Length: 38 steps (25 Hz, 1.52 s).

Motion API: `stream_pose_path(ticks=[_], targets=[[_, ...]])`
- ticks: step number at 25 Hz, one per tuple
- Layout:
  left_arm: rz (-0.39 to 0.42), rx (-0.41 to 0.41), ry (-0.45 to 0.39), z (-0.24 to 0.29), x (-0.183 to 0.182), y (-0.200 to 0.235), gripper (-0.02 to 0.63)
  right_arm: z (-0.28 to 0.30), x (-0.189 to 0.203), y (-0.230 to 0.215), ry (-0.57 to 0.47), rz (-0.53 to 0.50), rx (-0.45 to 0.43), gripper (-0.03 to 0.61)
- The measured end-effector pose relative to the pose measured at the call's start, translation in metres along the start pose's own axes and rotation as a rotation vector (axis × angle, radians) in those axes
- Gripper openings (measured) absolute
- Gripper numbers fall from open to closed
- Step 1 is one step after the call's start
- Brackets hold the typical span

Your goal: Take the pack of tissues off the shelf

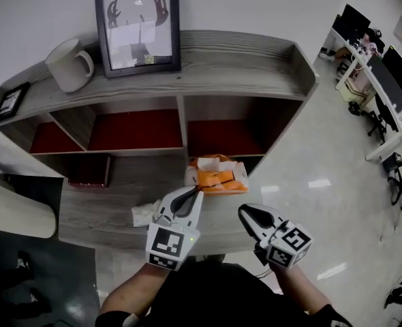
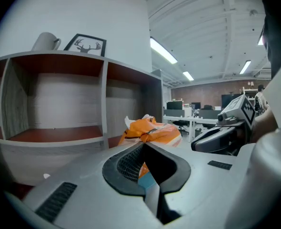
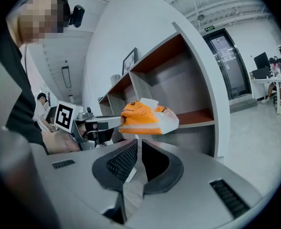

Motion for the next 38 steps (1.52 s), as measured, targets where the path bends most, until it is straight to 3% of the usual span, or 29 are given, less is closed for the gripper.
stream_pose_path(ticks=[4, 10, 17, 28, 38], targets=[[-0.006, 0.016, 0.015, -0.012, 0.020, 0.011, 0.015, 0.012, 0.001, 0.016, 0.012, 0.013, 0.018, 0.034], [0.099, 0.028, 0.011, -0.018, 0.042, 0.013, 0.015, 0.023, 0.011, 0.040, 0.050, 0.020, 0.048, 0.033], [0.036, 0.071, 0.059, -0.006, 0.079, 0.005, 0.015, 0.020, 0.026, 0.051, 0.060, 0.043, 0.053, 0.034], [-0.011, 0.052, 0.126, 0.030, 0.108, -0.020, 0.015, 0.004, 0.039, 0.038, 0.078, 0.077, 0.003, 0.034], [-0.088, 0.049, 0.228, 0.060, 0.165, -0.036, 0.015, -0.003, 0.059, 0.032, 0.101, 0.108, -0.047, 0.034]])
Point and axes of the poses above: the fingertips, and each gripper's own axes: z forward along the fingers, y to its left, x out of its underside, the point moved 1 cm from there along -z, backward along the fingers, and after that the axes turned 10 degrees about y, right-handed, at the moved point
